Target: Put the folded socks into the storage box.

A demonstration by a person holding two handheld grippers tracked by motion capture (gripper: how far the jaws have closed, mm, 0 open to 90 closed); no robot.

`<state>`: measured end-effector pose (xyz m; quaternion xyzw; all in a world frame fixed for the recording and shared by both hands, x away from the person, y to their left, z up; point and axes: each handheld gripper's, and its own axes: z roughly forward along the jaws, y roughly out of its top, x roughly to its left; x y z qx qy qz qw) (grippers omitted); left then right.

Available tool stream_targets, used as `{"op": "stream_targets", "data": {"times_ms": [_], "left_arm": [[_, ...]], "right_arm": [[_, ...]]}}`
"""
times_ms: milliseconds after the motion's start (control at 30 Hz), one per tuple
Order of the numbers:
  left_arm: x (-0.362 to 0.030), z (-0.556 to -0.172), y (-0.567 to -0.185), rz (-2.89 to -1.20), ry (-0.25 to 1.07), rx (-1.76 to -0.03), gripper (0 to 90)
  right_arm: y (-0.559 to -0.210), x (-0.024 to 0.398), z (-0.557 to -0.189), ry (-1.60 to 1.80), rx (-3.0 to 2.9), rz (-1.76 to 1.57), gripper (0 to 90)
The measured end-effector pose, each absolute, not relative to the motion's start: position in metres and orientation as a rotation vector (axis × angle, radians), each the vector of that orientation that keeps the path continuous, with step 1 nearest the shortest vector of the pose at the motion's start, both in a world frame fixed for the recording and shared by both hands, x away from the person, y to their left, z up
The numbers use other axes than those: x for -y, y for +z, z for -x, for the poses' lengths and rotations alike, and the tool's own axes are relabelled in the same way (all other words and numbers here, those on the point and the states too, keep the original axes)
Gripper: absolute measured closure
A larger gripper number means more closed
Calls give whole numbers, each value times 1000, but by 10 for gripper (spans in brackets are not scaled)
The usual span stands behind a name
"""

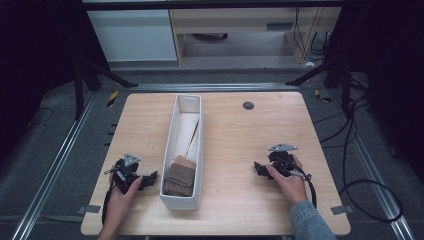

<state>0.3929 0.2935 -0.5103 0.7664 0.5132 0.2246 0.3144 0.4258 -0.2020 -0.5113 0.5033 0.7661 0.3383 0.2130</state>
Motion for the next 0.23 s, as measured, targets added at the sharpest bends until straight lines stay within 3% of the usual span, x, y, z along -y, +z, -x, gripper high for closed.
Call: {"op": "stream_targets", "data": {"times_ms": [233], "left_arm": [[-293,-393,-510,-2020,592,-1353,0]], "right_arm": [[-514,198,-425,923,-2104,-1397,74]]}}
